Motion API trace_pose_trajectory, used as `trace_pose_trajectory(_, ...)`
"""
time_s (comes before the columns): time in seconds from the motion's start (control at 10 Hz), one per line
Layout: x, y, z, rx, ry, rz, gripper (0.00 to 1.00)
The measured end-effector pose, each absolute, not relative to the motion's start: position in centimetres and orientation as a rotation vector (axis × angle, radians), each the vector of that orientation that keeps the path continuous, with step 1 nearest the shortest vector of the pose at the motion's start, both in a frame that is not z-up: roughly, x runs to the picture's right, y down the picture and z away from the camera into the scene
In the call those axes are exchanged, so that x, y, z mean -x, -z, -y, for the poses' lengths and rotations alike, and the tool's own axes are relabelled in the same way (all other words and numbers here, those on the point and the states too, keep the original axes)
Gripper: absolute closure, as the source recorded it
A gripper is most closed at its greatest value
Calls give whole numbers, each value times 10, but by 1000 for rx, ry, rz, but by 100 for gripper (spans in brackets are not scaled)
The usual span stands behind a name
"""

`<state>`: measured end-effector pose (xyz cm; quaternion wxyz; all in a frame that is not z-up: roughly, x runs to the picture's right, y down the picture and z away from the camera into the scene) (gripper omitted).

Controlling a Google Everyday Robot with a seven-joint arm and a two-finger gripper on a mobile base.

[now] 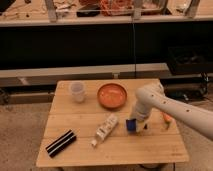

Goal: Wipe the white sponge on the table

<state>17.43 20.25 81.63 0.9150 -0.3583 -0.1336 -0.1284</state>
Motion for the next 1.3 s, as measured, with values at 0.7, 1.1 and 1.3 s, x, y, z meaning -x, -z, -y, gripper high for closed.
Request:
trace_pose_trajectory(0.7,-194,-846,-193,678,229,337,96)
trace_pose_trajectory(1.1,-211,-852,-204,692,180,334,96)
trace_pose_trajectory(1.3,-231,-841,-219,699,136,321,96)
